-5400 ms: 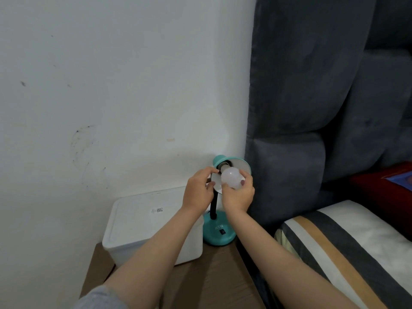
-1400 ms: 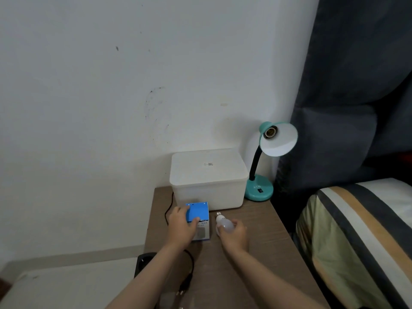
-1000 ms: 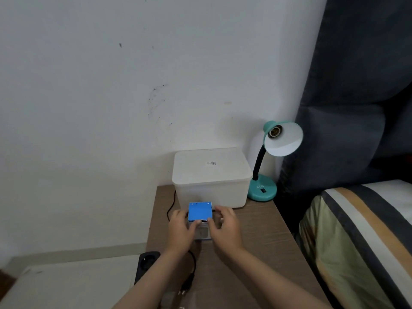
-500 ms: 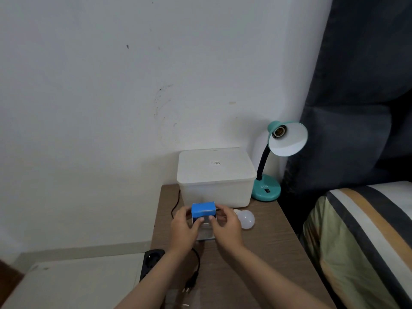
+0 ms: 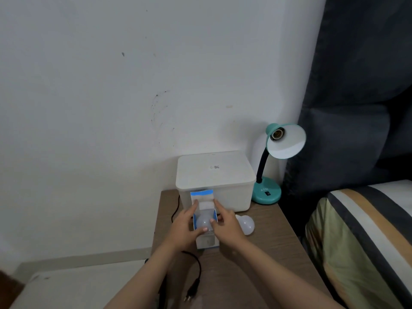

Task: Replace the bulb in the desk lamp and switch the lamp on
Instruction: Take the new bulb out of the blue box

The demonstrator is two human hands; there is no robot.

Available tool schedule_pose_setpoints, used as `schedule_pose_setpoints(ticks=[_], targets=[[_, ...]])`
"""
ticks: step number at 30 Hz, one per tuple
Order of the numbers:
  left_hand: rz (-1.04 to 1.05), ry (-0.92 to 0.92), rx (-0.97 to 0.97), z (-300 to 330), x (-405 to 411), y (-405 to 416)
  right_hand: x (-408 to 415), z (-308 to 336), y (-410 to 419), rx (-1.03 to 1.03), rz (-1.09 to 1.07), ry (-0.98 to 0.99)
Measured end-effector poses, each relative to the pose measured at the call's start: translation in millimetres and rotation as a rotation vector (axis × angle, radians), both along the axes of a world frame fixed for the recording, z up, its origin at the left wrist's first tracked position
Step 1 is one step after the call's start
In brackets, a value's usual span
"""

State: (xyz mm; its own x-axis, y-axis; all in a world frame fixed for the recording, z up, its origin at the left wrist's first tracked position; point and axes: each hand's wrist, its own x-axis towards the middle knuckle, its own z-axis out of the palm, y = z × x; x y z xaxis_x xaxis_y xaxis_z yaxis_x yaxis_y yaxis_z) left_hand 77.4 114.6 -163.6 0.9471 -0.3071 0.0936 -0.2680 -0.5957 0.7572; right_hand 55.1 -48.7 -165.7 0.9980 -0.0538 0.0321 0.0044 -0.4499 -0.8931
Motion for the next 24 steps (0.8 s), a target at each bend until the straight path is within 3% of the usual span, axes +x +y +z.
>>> schedule_pose_setpoints(ticks=[6, 11, 18, 24], targets=[[-0.017, 0.065, 0.024, 1, 6, 5, -4, -1, -2, -0.003, -0.073, -0.084], [-0.011, 0.085, -0.019, 0, 8, 7, 0, 2, -6, -0.14, -0.029, -0.188], [-0.027, 0.147, -0.093, 2, 8, 9, 20, 25, -7, -0.388, 0.193, -0.067], [-0.07, 0.169, -0.056, 4, 8, 12, 34, 30, -7, -0.454, 0.274, 0.026]])
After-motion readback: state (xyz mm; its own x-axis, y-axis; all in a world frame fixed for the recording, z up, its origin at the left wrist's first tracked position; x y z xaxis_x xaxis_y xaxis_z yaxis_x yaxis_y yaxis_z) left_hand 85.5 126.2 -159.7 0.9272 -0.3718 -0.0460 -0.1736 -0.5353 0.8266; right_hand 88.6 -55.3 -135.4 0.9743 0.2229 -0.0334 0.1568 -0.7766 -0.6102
